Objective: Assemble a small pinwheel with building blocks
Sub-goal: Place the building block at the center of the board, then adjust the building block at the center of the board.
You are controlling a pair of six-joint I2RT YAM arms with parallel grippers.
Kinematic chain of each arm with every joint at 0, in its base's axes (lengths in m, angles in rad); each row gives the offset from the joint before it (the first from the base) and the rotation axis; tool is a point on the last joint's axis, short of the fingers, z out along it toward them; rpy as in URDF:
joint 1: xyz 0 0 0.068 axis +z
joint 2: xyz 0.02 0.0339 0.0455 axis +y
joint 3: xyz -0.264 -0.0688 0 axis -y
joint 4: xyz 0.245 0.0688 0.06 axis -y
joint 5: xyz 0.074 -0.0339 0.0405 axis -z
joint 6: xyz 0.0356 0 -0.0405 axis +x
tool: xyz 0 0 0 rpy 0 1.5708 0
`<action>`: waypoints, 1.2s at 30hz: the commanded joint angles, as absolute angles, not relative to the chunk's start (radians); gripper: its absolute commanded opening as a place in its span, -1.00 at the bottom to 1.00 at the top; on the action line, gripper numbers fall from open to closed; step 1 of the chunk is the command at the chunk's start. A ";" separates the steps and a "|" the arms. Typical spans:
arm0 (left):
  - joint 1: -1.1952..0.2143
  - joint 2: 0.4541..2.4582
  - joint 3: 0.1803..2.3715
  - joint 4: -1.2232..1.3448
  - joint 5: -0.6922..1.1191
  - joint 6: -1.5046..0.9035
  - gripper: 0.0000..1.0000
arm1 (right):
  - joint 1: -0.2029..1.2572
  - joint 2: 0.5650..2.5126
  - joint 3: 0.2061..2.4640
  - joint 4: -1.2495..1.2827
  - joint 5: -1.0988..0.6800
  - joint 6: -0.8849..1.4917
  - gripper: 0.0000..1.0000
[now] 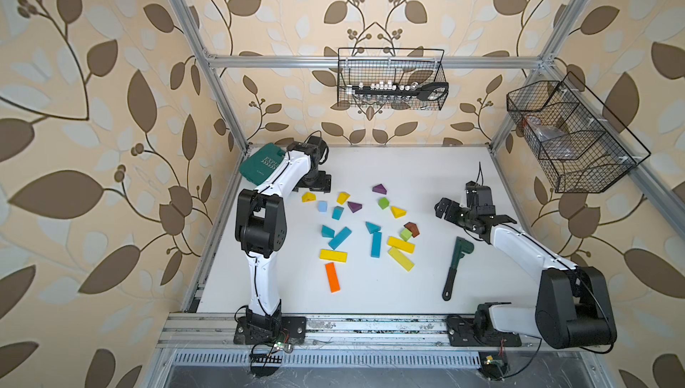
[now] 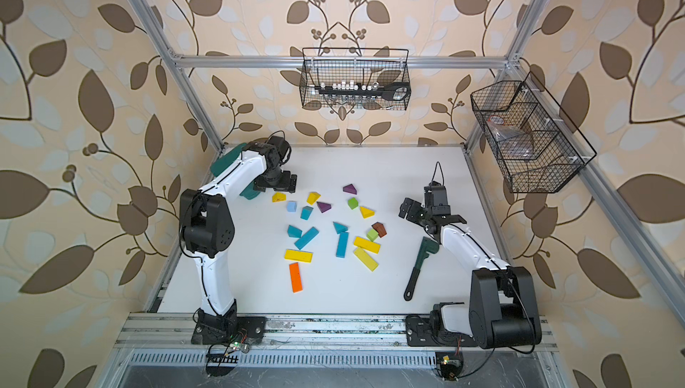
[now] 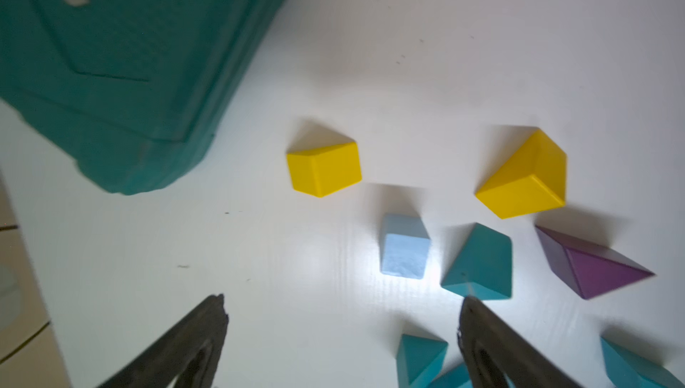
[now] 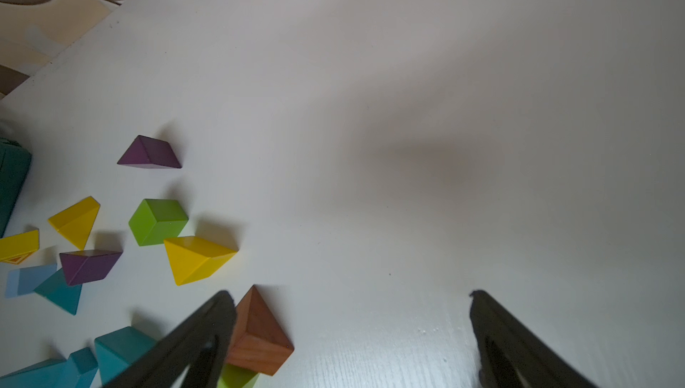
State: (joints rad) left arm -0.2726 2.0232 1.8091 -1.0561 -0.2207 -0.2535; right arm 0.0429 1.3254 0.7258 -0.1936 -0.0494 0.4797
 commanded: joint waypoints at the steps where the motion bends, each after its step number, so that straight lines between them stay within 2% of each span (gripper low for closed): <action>1: -0.257 2.022 1.786 -1.107 -0.364 -0.166 0.98 | 0.038 1.331 0.742 -0.205 -0.060 0.490 0.99; 5: -0.237 2.008 1.722 -1.080 -0.372 -0.100 0.97 | 0.038 1.336 0.742 -0.204 -0.061 0.489 0.99; 11: -0.240 1.939 1.681 -1.047 -0.194 -0.105 0.80 | 0.038 1.347 0.742 -0.197 -0.067 0.492 0.99; 16: -0.257 1.849 1.640 -1.057 -0.101 -0.361 0.75 | 0.039 1.355 0.742 -0.191 -0.078 0.496 0.99; 18: -0.259 1.788 1.551 -1.069 -0.112 -0.536 0.87 | 0.039 1.355 0.742 -0.192 -0.079 0.497 0.99; 24: -0.327 1.650 1.272 -0.950 0.004 -0.806 0.67 | 0.040 1.358 0.742 -0.186 -0.088 0.500 0.99; 27: -0.379 1.627 1.210 -0.879 0.035 -0.869 0.58 | 0.040 1.355 0.741 -0.188 -0.087 0.500 0.99; 33: -0.424 1.664 1.187 -0.835 0.065 -0.910 0.59 | 0.040 1.345 0.739 -0.191 -0.089 0.501 0.99; 36: -0.426 1.703 1.182 -0.825 0.081 -0.914 0.37 | 0.040 1.344 0.737 -0.190 -0.093 0.502 0.99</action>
